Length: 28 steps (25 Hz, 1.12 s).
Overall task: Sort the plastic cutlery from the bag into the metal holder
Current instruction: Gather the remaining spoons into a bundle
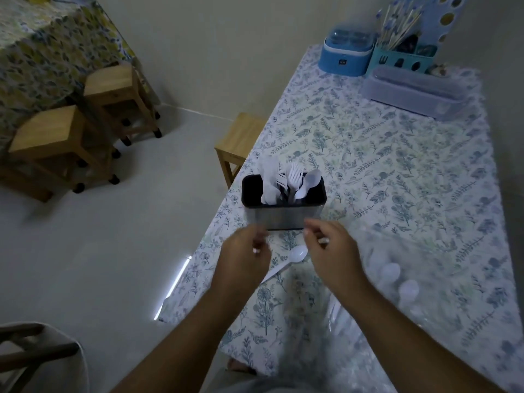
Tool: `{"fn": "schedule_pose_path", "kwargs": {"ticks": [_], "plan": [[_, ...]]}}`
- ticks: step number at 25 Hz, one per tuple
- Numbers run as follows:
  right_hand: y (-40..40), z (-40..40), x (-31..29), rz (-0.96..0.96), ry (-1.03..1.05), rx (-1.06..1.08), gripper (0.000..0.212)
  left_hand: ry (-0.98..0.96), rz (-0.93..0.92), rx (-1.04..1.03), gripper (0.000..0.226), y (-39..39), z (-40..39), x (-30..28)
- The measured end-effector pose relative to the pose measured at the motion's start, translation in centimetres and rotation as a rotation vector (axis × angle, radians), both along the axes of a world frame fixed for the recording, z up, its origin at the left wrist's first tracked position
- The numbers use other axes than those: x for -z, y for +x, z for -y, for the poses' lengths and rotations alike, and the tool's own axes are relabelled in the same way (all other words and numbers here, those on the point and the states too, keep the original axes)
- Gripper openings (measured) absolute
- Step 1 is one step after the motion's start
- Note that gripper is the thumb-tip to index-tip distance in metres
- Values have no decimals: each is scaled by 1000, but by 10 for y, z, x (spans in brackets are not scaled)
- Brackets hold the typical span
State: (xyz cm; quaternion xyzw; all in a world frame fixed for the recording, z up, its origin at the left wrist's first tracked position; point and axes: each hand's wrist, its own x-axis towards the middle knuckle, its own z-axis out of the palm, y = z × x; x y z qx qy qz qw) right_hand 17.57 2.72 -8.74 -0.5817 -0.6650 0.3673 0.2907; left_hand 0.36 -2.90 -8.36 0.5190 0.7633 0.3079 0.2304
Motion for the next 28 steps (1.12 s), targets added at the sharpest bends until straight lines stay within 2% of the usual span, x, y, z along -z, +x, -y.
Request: {"fn": "schedule_pose_path", "kwargs": {"ticks": [3, 5, 7, 9, 11, 12, 15, 16, 18, 21, 24, 26, 28], "plan": [[7, 33, 32, -1, -199, -61, 24, -317, -77, -125, 21, -20, 28, 65], [10, 43, 46, 17, -331, -65, 23, -403, -74, -171, 3, -27, 33, 75], [12, 49, 49, -38, -469, -52, 25, -386, -14, -119, 12, -22, 33, 71], [8, 52, 41, -182, -600, 15, 26, -301, 87, 51, 12, -5, 31, 58], [7, 52, 38, -306, -648, 135, 6, -264, 140, 257, 21, 22, 29, 46], [9, 52, 37, -313, -647, 206, 18, -227, 126, 304, 23, 33, 27, 46], [27, 51, 44, -426, -674, 421, 15, -121, -30, 217, 21, 46, 12, 63], [33, 51, 43, -469, -706, 477, 19, -148, -96, 175, 22, 44, 7, 69], [41, 53, 40, -537, -745, 542, 10, -270, -178, 129, 23, 38, -1, 80], [50, 56, 43, -574, -756, 504, 16, -335, 54, 117, 17, 50, -1, 71], [53, 58, 47, -566, -743, 449, 37, -319, 315, 242, 16, 81, 10, 51], [59, 56, 45, -563, -683, 485, 26, -272, 351, 364, 9, 99, 15, 40], [73, 52, 44, -560, -664, 566, 13, -234, 328, 376, 6, 107, 7, 36]]}}
